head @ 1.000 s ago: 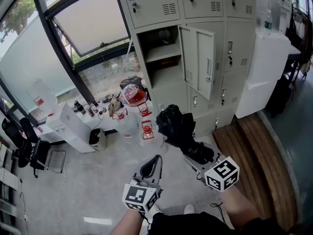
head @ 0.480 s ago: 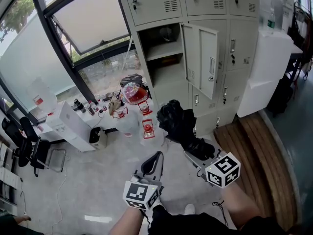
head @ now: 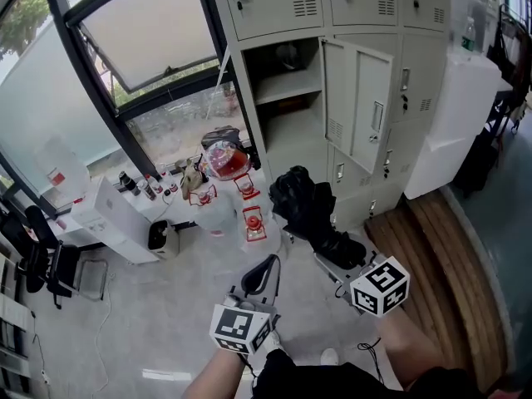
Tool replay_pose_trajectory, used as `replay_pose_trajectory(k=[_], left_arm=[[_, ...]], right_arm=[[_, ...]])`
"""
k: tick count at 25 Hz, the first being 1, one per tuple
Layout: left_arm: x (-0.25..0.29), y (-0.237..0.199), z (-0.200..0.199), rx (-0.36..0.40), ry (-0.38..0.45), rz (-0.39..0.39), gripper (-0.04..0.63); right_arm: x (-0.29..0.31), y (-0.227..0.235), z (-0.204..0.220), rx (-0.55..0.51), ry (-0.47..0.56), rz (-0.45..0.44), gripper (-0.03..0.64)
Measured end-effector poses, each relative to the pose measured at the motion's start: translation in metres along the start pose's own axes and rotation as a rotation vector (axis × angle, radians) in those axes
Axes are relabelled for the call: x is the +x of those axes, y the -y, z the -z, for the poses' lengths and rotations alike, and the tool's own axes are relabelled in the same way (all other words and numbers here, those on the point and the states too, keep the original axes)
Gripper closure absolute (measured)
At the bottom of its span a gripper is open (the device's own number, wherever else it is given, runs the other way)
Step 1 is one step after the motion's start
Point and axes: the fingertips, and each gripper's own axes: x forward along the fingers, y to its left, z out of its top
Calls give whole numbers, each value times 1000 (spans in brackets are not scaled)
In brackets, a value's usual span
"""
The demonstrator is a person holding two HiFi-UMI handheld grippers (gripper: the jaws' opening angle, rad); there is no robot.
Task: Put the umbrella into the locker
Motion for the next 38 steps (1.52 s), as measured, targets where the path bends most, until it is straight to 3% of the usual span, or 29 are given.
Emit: replay_pose_trajectory(k=[22,38], left_arm=[[68,-128,3,-28,9,122,577],[86,-190,4,-18,14,252,578]], right_arm=[[131,43,-9,36,-57,139,336],[191,64,-12,57,-82,298,336]])
